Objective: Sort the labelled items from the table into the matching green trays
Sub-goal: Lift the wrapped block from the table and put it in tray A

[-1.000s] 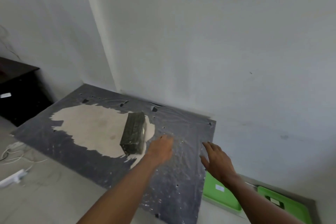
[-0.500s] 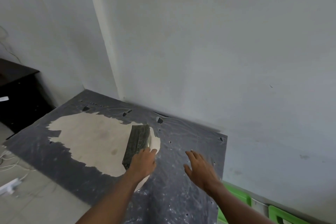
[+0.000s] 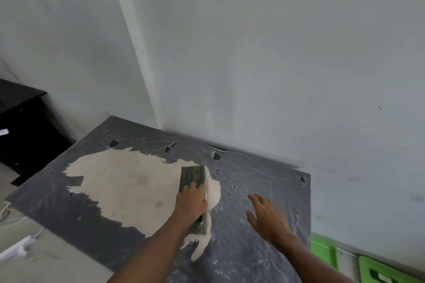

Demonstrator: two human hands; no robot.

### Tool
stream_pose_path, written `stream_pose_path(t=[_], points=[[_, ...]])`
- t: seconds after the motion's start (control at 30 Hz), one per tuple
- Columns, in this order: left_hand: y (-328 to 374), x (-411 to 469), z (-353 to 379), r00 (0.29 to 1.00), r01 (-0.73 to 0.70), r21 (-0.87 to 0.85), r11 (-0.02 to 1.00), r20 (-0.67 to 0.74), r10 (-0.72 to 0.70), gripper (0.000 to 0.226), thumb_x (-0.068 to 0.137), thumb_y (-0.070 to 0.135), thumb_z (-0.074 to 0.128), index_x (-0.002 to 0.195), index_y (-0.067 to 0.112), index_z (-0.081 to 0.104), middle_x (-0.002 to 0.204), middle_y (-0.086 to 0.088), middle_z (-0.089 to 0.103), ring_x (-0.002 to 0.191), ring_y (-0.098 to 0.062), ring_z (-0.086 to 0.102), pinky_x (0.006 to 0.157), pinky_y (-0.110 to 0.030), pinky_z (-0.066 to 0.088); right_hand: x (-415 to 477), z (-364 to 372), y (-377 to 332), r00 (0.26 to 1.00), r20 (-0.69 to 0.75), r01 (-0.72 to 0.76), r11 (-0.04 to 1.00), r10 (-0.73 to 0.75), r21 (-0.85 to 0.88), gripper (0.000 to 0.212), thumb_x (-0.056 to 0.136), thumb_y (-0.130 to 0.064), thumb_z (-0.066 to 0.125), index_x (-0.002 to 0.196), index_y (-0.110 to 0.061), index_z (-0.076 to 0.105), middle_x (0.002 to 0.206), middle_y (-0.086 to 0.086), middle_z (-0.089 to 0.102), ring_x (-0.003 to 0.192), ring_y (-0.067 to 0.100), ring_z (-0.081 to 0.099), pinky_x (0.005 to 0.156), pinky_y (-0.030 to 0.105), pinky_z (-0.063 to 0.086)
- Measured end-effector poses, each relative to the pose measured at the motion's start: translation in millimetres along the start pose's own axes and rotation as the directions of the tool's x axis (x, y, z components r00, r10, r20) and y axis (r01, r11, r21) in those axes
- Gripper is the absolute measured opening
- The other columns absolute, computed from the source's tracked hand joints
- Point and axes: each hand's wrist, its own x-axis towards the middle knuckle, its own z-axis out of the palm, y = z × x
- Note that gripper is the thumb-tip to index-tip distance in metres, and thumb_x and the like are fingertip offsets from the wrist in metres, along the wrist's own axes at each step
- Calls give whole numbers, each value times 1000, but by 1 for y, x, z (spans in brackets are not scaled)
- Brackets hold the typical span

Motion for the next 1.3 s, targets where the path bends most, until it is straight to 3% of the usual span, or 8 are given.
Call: stream_pose_path(t=[0.33,0.67,0.8,0.9,1.03,1.17,1.23,1.3], points=[[-30,44,36,995,47,-56,997,92,-42,81,86,66,48,151,37,8,161,-16,5,138,-50,21,102,-56,44,22,28,-36,992,-10,-129,991,129,-18,46,96,-36,48,137,-17,37,138,8,48,122,23,48,96,35,45],[0,49,22,994,110,-258,960,39,-103,81,81,64,52,149,36,18,151,-15,24,120,-44,39,89,-45,50,17,28,-27,978,-57,-202,979,203,27,46,95,-36,50,136,-16,39,139,7,49,123,21,47,94,35,48],[45,47,14,988,154,-417,896,80,-132,80,83,65,50,150,35,18,145,-16,30,118,-44,42,90,-47,47,11,16,-21,971,-66,-225,970,231,91,57,94,-53,44,139,-19,37,141,4,47,125,18,45,97,35,45],[83,39,16,982,184,-485,855,122,-142,83,83,65,51,151,34,14,146,-17,29,120,-46,41,95,-50,46,3,12,-13,970,20,-241,960,241,145,71,83,-70,47,137,-26,35,137,1,50,118,17,49,94,37,47],[115,23,29,973,213,-518,829,184,-136,94,81,68,53,153,34,2,147,-21,18,120,-47,43,98,-50,46,-13,20,4,963,64,-266,957,260,115,76,73,-50,72,133,-23,35,131,3,53,114,20,51,93,37,48],[117,7,43,986,138,-600,788,158,-52,101,83,64,58,152,28,-6,139,-22,20,107,-39,55,89,-40,54,-25,32,18,972,19,-235,971,234,53,82,77,-30,74,141,-11,26,142,10,41,128,29,39,104,41,40],[112,6,44,991,113,-571,813,119,-54,94,86,61,56,152,20,2,136,-22,29,106,-38,57,82,-39,52,-27,32,22,974,18,-225,974,224,19,83,80,-25,72,143,-9,22,148,13,33,137,33,27,109,44,35],[102,9,42,998,60,-459,886,-4,-70,74,89,59,51,140,14,23,132,-19,44,106,-36,59,76,-41,53,-28,32,26,978,30,-207,978,208,-20,80,85,-19,67,146,-12,16,155,11,21,143,33,12,110,46,33]])
